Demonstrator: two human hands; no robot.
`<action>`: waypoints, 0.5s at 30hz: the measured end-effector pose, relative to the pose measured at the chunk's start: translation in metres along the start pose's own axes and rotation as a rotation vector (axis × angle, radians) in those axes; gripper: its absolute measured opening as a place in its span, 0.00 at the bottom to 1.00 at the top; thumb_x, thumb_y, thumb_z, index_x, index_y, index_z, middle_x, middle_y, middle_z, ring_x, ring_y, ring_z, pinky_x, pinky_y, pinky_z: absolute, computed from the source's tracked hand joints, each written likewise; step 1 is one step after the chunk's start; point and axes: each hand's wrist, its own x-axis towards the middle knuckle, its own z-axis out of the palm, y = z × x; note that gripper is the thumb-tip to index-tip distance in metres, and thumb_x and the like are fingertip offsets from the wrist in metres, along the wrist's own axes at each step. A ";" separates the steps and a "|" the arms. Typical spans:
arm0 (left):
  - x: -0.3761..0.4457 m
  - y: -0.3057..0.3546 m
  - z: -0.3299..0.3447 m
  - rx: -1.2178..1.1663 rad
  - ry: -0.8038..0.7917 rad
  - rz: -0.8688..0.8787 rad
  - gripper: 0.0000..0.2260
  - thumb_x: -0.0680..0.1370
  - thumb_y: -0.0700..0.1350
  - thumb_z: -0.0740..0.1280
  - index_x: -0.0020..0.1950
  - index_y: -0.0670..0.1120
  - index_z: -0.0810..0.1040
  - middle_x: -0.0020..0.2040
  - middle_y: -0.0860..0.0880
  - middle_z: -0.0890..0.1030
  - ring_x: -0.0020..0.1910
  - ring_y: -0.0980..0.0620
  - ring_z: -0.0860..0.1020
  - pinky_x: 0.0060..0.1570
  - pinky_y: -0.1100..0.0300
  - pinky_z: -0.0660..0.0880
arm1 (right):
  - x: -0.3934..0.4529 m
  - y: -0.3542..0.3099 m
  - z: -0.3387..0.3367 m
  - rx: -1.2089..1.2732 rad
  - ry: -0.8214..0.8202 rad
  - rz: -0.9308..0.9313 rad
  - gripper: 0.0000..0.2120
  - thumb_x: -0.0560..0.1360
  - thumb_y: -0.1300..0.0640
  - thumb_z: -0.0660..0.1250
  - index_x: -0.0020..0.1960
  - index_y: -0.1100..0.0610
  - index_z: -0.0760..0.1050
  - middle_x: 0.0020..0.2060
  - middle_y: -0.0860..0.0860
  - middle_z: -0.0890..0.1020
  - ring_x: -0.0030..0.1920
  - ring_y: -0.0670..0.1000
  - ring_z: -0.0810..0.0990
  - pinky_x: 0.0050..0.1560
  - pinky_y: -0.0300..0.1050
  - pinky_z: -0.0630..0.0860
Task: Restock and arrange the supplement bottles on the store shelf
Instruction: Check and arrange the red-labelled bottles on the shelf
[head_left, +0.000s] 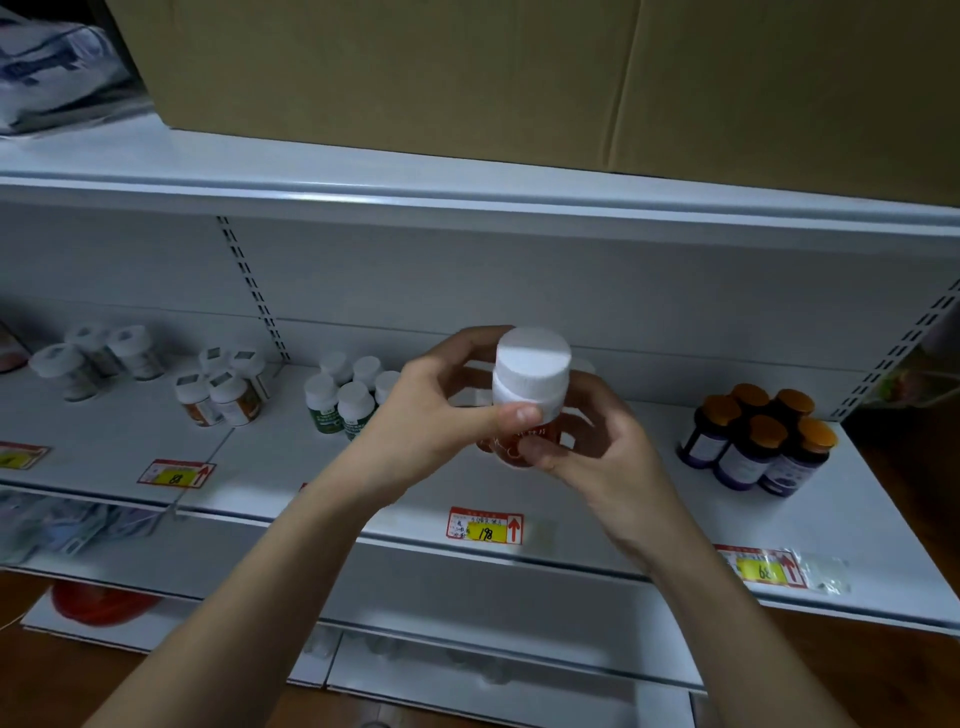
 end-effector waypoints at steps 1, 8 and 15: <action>0.000 0.003 -0.002 -0.019 -0.025 0.018 0.25 0.64 0.50 0.79 0.60 0.58 0.80 0.58 0.53 0.83 0.60 0.53 0.80 0.53 0.55 0.80 | 0.002 -0.003 0.001 0.018 -0.005 -0.019 0.23 0.66 0.63 0.79 0.58 0.52 0.77 0.52 0.48 0.85 0.54 0.48 0.84 0.52 0.43 0.81; -0.003 0.021 -0.005 -0.005 -0.206 0.184 0.27 0.61 0.43 0.80 0.57 0.61 0.82 0.58 0.56 0.80 0.62 0.51 0.78 0.58 0.59 0.75 | 0.005 -0.012 -0.006 -0.031 -0.017 -0.249 0.32 0.62 0.71 0.77 0.51 0.37 0.78 0.53 0.40 0.81 0.60 0.47 0.79 0.51 0.39 0.78; -0.005 0.027 -0.004 -0.007 -0.257 0.227 0.27 0.61 0.43 0.80 0.57 0.60 0.82 0.58 0.55 0.79 0.63 0.48 0.77 0.59 0.60 0.75 | -0.002 -0.017 -0.007 -0.066 -0.028 -0.315 0.33 0.63 0.70 0.77 0.55 0.38 0.76 0.55 0.42 0.80 0.60 0.50 0.78 0.53 0.42 0.78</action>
